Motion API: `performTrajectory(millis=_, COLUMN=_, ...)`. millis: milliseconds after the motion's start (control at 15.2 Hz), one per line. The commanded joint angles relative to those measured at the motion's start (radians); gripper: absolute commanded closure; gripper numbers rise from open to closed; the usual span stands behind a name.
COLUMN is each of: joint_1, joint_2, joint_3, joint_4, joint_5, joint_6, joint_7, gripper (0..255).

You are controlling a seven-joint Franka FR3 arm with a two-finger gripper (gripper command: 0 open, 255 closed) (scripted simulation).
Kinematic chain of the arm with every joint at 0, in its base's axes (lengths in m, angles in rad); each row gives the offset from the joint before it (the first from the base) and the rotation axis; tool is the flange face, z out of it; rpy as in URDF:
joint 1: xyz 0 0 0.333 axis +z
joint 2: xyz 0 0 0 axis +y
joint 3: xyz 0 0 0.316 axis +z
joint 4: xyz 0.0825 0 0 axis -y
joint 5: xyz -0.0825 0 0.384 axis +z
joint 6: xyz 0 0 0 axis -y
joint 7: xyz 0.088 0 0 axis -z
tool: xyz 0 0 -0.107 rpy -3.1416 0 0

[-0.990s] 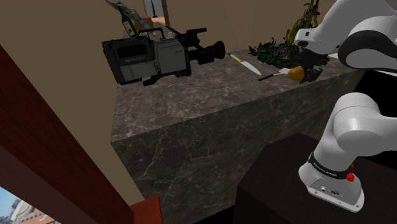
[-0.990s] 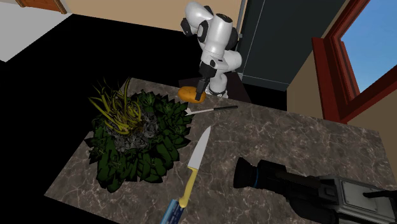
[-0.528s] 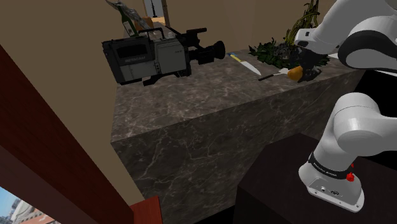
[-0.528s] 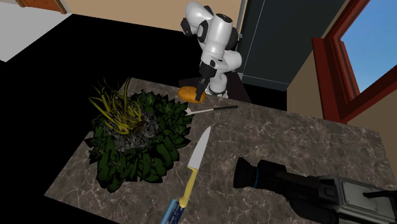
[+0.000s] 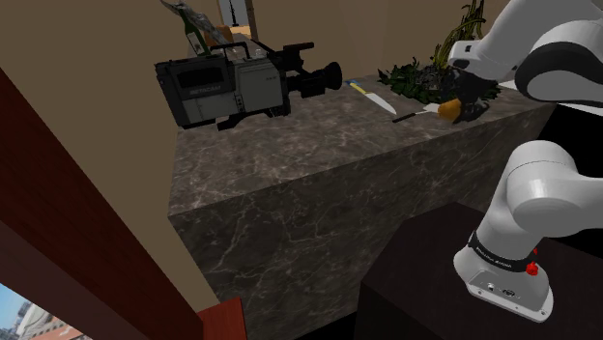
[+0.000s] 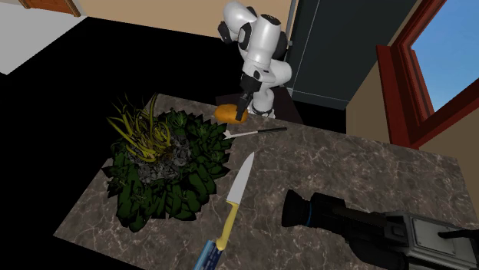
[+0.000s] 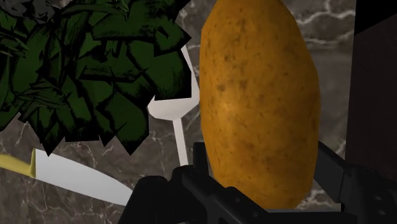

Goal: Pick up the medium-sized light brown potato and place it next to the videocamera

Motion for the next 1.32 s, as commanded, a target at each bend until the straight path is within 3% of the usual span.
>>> performTrajectory(millis=0, joint_1=0.009, joint_2=0.017, joint_3=0.012, joint_4=0.028, joint_5=0.012, joint_6=-0.010, joint_7=-0.002, gripper=255)
performTrajectory(millis=1254, joint_1=0.068, joint_2=0.176, joint_3=0.112, joint_4=0.320, joint_5=0.113, joint_6=-0.135, joint_7=-0.045, gripper=255)
